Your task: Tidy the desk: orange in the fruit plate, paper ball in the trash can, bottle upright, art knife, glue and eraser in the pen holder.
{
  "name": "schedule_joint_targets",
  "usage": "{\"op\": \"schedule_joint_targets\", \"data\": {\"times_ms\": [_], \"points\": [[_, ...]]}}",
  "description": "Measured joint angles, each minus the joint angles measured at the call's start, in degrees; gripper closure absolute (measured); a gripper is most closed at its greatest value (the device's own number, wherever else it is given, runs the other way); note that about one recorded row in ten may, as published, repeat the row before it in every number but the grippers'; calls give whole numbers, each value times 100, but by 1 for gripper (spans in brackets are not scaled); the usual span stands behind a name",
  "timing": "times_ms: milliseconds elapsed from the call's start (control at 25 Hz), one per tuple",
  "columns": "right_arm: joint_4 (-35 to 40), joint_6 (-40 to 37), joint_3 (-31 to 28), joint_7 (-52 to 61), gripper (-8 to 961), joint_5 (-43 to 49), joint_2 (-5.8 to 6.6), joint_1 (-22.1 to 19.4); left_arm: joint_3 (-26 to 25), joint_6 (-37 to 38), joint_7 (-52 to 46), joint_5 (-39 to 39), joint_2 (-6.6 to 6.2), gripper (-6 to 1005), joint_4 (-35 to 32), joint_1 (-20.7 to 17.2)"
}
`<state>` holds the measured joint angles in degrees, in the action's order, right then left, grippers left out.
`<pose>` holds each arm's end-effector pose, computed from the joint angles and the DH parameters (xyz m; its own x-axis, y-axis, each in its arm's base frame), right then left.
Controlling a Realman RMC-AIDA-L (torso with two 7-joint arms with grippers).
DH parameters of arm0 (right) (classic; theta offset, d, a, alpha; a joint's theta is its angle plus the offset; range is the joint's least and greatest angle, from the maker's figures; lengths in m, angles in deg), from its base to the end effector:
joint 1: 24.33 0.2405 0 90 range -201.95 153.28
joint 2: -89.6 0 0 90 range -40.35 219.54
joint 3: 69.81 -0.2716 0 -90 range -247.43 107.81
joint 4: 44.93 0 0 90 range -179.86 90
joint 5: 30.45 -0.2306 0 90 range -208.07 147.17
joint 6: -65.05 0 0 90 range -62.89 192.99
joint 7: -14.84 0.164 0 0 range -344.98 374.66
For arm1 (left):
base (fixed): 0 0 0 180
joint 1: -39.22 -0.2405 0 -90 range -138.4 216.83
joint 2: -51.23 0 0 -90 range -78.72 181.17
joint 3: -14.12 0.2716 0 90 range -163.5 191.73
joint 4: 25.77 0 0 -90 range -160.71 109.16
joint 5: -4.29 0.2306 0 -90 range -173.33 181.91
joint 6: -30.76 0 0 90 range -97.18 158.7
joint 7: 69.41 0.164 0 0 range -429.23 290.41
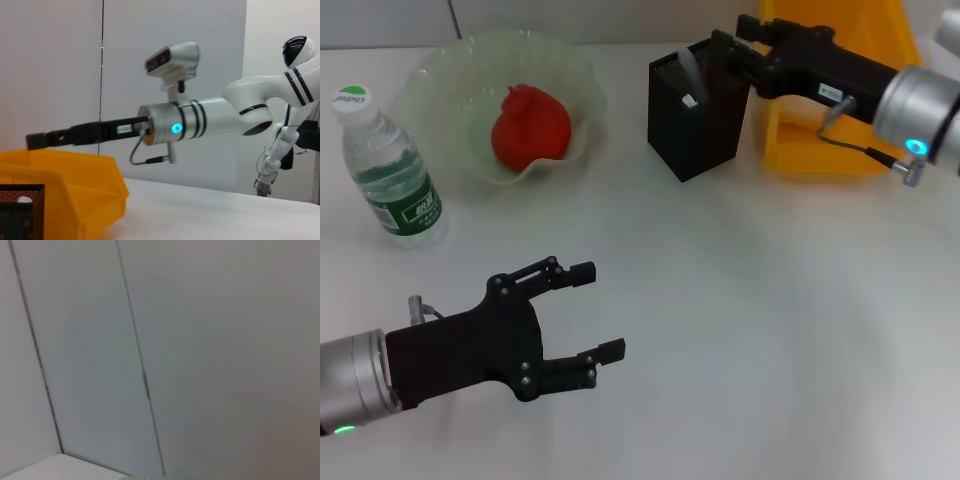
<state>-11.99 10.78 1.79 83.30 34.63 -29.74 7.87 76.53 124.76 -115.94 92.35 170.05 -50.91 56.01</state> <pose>0.2279 0.4404 -0.0499 0.6812 -0.1945 -0.7058 -0.6026 -0.6964 -0.3897 -0.2994 0.2603 -0.0721 0.7550 0.0737 0.6516 0.2499 -0.9510 -0.1820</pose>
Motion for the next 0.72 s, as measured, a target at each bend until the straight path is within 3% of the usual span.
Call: {"op": "schedule_joint_targets", "data": {"times_ms": [40, 80, 120, 200, 320, 400, 440, 480, 520, 720], "points": [[437, -348, 1, 98, 639, 15, 3, -363, -33, 3, 5, -9, 0, 158, 0, -6], [437, -348, 1, 98, 618, 15, 3, -363, -33, 3, 5, -9, 0, 158, 0, -6], [907, -926, 0, 271, 596, 21, 7, -804, -49, -4, 14, -17, -1, 158, 0, -12], [1120, -1295, -9, 347, 553, 31, 18, -1034, -58, -34, 36, -32, 1, 158, 9, -20], [1470, -2991, -417, 335, 488, 666, 116, -1852, -50, -52, 35, -34, -1, 158, 31, -15], [1492, -3391, -686, 240, 409, 1070, 129, -1983, -52, -56, 13, -35, -9, 158, 42, -16], [1497, -4032, -1236, 20, 369, 2066, 109, -2154, -60, -64, 14, -35, -10, 158, 43, -23], [1497, -4032, -1236, 20, 330, 2066, 109, -2154, -60, -64, 14, -35, -10, 158, 43, -23], [1444, -4515, -1767, -188, 290, 2993, 49, -2311, -60, -64, 14, -35, -10, 158, 43, -23], [992, -4839, -2139, -710, 112, 3634, 19, -2464, -37, -68, -119, -2, -35, 158, 18, -34]]}}
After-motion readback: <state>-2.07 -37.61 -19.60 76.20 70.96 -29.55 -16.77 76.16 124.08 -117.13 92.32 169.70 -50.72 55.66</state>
